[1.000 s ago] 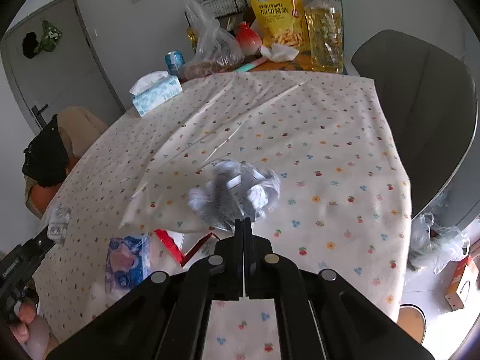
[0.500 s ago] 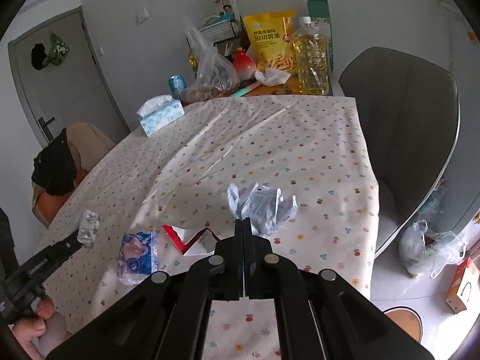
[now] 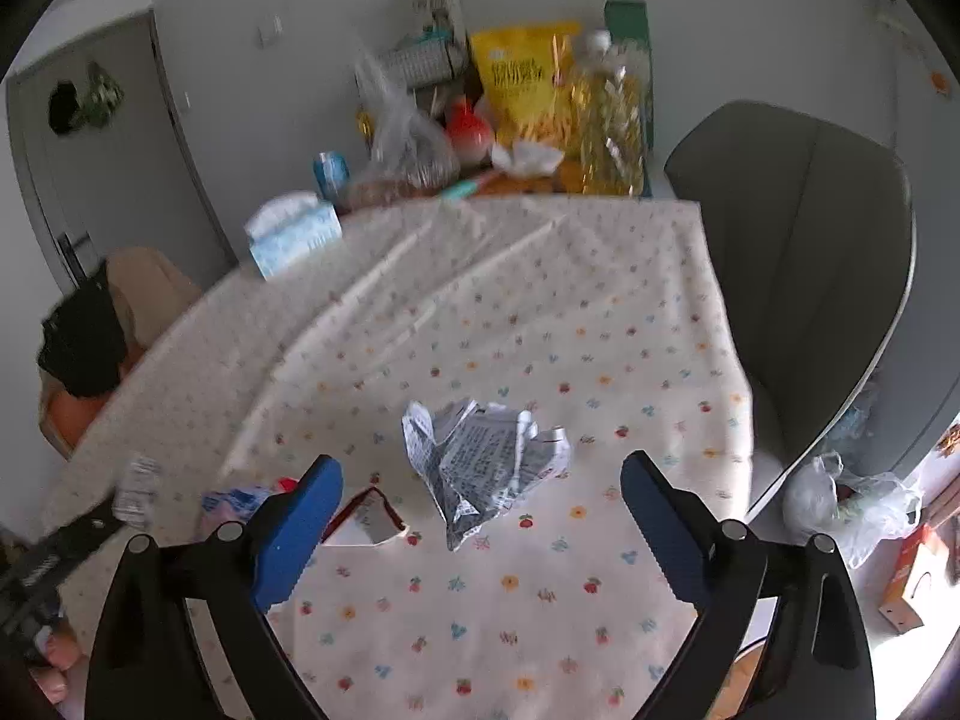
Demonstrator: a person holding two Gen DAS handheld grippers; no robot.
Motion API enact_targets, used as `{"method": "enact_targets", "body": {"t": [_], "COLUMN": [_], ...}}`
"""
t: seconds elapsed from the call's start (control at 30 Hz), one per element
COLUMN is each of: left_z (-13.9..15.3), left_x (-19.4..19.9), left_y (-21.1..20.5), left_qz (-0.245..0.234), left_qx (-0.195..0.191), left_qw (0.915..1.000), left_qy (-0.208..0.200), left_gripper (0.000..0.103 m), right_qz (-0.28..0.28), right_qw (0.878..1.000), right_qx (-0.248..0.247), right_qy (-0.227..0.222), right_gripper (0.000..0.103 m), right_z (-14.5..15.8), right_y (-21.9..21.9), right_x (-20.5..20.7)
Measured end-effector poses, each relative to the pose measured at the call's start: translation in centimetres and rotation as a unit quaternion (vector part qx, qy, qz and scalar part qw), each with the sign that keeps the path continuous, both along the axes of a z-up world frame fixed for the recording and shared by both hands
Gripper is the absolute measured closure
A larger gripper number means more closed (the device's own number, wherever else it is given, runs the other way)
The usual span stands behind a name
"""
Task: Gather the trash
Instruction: 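Grasp the crumpled foil wrapper with the right gripper while left holds the blister pack, then carry both items to the bucket and open both grippers over it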
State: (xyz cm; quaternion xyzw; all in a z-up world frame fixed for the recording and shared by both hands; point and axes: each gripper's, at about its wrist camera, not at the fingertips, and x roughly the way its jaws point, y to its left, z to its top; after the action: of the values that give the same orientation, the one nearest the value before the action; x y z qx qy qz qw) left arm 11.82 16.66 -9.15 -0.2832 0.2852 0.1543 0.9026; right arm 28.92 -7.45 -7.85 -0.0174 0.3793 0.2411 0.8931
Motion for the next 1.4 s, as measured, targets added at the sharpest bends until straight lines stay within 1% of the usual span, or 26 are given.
{"method": "enact_targets", "body": {"t": [0.1,0.2,0.23,0.27,0.3,0.33,0.4,0.43,0.53,0.7,0.8,0.97,1.17,1.3,1.4], "left_z": [-0.4,-0.8,-0.9,-1.0,-1.0,-1.0,-1.0,-0.9,-0.7,-0.2,0.0,0.4,0.8,0.9,1.1], "left_x": [-0.1,-0.1,-0.1,-0.1,-0.1,0.0,0.2,0.2,0.4,0.9,1.1,1.9,2.9,3.6,4.3], "left_y": [0.7,1.4,1.6,1.7,1.7,1.7,1.4,1.2,0.5,-1.3,-2.5,-5.4,-9.6,-12.5,-15.1], "left_qz": [0.007,0.013,0.014,0.015,0.014,0.013,0.008,0.006,-0.003,-0.023,-0.038,-0.073,-0.121,-0.151,-0.178], "left_qx": [-0.003,-0.007,-0.008,-0.01,-0.011,-0.012,-0.012,-0.013,-0.015,-0.014,-0.014,-0.008,0.003,0.009,0.017], "left_qw": [1.0,0.9999,0.9998,0.9998,0.9998,0.9998,0.9999,0.9999,0.9999,0.9996,0.9991,0.9972,0.9924,0.9883,0.9836], "left_qy": [0.004,0.008,0.009,0.009,0.008,0.007,0.004,0.003,-0.002,-0.01,-0.013,-0.014,-0.017,-0.018,-0.019], "left_gripper": [0.095,0.095,0.095,0.095,0.095,0.095,0.095,0.095,0.095,0.095,0.095,0.095,0.095,0.095,0.095], "right_qz": [-0.007,-0.014,-0.015,-0.01,-0.002,0.008,0.007,0.009,0.007,-0.002,-0.011,-0.037,-0.075,-0.101,-0.125], "right_qw": [1.0,0.999,0.999,0.999,0.999,0.998,0.998,0.998,0.999,1.0,1.0,0.998,0.994,0.992,0.99], "right_qx": [-0.024,-0.027,-0.028,-0.028,-0.03,-0.033,-0.029,-0.025,-0.024,-0.003,0.018,0.057,0.074,0.074,0.063], "right_qy": [0.007,0.02,0.021,0.026,0.036,0.053,0.047,0.051,0.037,0.021,0.014,0.019,0.012,0.009,0.005], "right_gripper": [0.008,0.008,0.014,0.024,0.059,0.065,0.073,0.075,0.077,0.078,0.078,0.078,0.078,0.078,0.078], "right_z": [-1.2,-2.2,-2.4,-2.7,-3.0,-3.4,-2.9,-2.7,-2.0,-0.4,0.7,1.9,2.6,2.6,2.2], "right_y": [1.0,1.5,1.7,1.8,1.9,2.1,1.8,1.7,1.1,-1.1,-3.0,-7.0,-12.0,-15.2,-18.0], "right_x": [1.2,2.3,2.5,2.7,2.9,3.1,2.9,2.6,1.5,-0.6,-2.0,-4.2,-6.5,-7.6,-8.4]}}
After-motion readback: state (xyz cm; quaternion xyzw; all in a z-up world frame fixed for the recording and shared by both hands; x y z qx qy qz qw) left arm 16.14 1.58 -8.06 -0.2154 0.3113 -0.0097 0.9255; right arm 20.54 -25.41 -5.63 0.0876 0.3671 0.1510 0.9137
